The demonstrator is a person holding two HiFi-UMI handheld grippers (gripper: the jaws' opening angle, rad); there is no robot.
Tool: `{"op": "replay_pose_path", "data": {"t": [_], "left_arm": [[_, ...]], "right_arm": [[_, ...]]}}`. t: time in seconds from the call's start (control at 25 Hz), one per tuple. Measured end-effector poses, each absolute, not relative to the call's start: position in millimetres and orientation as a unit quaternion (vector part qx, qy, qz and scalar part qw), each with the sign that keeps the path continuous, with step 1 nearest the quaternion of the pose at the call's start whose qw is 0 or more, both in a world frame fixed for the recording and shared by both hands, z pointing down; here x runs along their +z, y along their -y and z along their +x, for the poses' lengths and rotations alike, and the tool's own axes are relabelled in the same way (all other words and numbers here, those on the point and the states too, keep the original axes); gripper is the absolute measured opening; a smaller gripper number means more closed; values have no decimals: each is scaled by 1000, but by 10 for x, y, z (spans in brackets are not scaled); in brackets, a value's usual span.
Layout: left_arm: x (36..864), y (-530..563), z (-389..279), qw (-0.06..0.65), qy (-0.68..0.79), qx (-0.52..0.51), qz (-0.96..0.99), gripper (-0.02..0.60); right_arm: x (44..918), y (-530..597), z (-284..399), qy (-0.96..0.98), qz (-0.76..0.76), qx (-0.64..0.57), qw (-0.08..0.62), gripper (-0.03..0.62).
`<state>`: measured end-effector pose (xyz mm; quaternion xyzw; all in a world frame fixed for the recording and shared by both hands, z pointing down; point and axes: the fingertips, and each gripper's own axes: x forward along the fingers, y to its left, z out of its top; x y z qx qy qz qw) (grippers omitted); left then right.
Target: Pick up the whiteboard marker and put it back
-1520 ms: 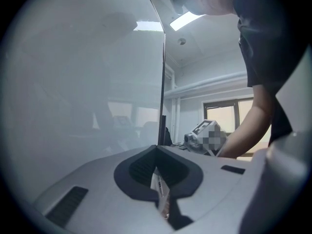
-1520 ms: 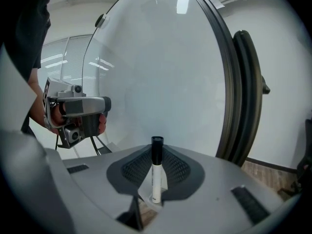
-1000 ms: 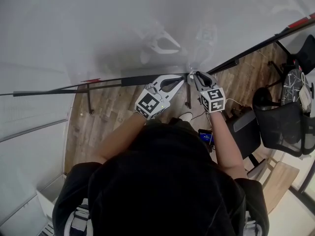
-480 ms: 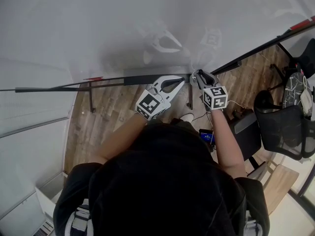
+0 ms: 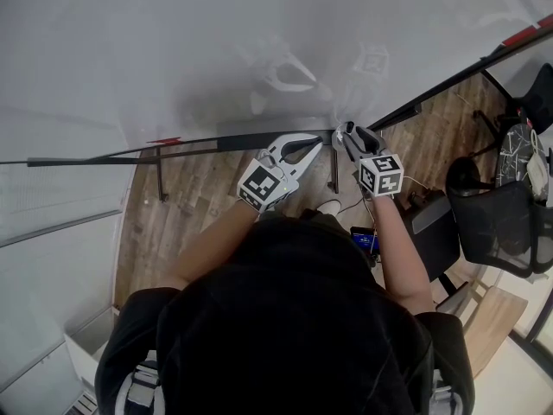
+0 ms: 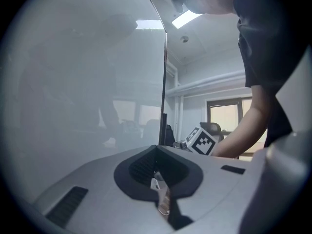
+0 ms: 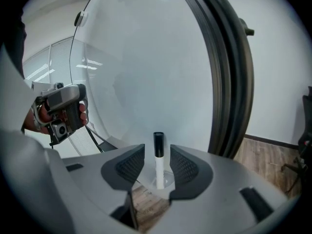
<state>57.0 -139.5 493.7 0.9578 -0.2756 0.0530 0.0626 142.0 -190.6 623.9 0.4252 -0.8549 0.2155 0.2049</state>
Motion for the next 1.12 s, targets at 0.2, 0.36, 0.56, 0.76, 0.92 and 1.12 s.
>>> {"op": "replay_pose_path", "data": {"t": [0.2, 0.36, 0.56, 0.76, 0.92, 1.12], "left_arm": [[4910, 1403, 569, 61, 274, 55, 958, 3], [4915, 1383, 555, 62, 272, 56, 959, 3], [4832, 1348, 560, 55, 266, 50, 961, 3], [4741, 1297, 541, 45, 259, 49, 964, 3], [4679, 1274, 490, 43, 258, 45, 964, 3], [4541, 1203, 449, 38, 255, 34, 966, 3]], "right_arm": [[6112, 1834, 1471, 856, 430, 208, 197, 164], [5915, 1813, 1453, 862, 430, 189, 191, 164], [5500, 1766, 1364, 875, 425, 155, 169, 165], [5011, 1679, 1246, 891, 416, 116, 142, 166], [4657, 1550, 1182, 900, 409, 100, 113, 164], [4299, 1313, 1187, 906, 410, 80, 73, 156]]}}
